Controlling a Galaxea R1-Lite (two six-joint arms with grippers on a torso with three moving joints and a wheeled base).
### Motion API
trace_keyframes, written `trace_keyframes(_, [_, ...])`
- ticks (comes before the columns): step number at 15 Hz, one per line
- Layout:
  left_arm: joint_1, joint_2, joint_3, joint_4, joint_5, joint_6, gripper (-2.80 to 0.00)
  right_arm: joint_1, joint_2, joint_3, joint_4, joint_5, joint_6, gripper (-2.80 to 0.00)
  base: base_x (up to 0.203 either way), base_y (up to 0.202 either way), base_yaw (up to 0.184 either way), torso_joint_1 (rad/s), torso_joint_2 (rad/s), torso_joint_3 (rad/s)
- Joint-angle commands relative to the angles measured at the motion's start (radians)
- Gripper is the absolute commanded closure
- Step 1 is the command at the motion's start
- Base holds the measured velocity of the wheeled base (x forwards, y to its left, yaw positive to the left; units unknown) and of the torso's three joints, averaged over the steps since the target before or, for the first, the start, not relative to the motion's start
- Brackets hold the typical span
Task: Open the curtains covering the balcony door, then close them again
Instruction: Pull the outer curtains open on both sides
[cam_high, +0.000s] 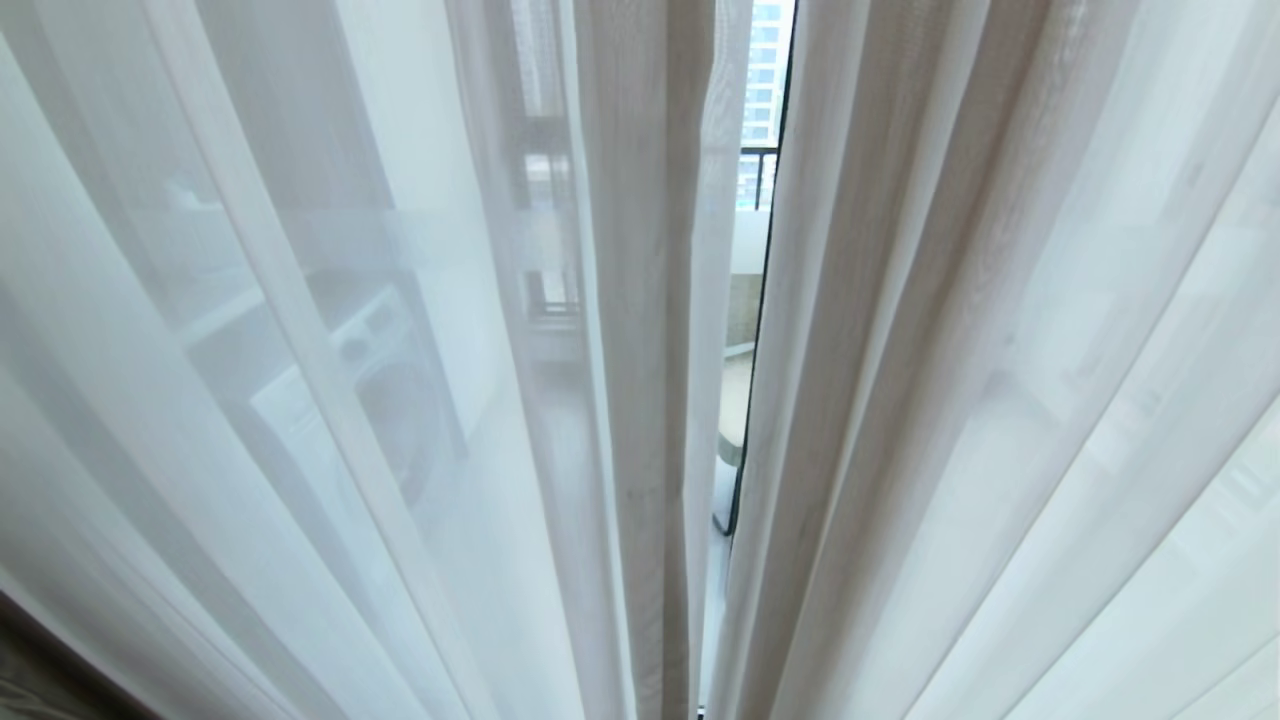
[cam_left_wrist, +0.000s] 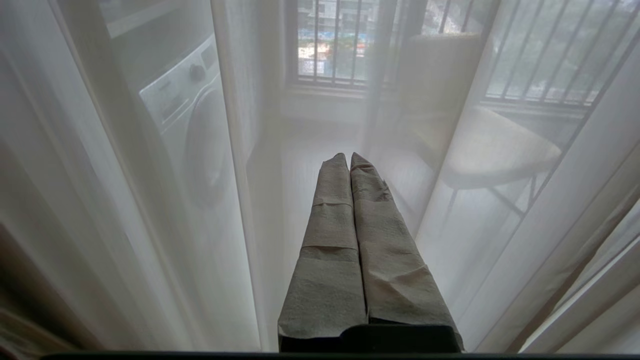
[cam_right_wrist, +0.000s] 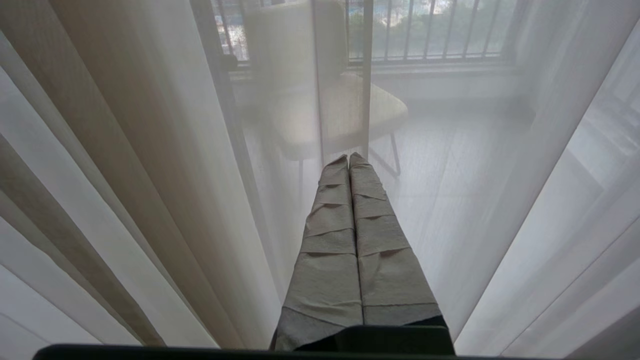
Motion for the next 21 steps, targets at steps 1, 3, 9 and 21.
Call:
trace_keyframes(1, [0.001, -0.011, 0.0, 0.0, 0.001, -0.001, 0.0, 0.0, 0.0, 0.0, 0.0, 0.0, 0.0, 0.0, 0.0, 0.0, 0.0, 0.0, 0.0, 0.0])
trace_keyframes(3, [0.001, -0.012, 0.0, 0.0, 0.001, -0.002, 0.0, 0.0, 0.0, 0.0, 0.0, 0.0, 0.0, 0.0, 0.0, 0.0, 0.0, 0.0, 0.0, 0.0])
trace_keyframes(9, [0.001, -0.011, 0.0, 0.0, 0.001, -0.003, 0.0, 0.0, 0.0, 0.0, 0.0, 0.0, 0.0, 0.0, 0.0, 0.0, 0.0, 0.0, 0.0, 0.0])
trace_keyframes(21, [0.001, -0.011, 0.0, 0.0, 0.001, -0.001, 0.0, 0.0, 0.0, 0.0, 0.0, 0.0, 0.0, 0.0, 0.0, 0.0, 0.0, 0.0, 0.0, 0.0])
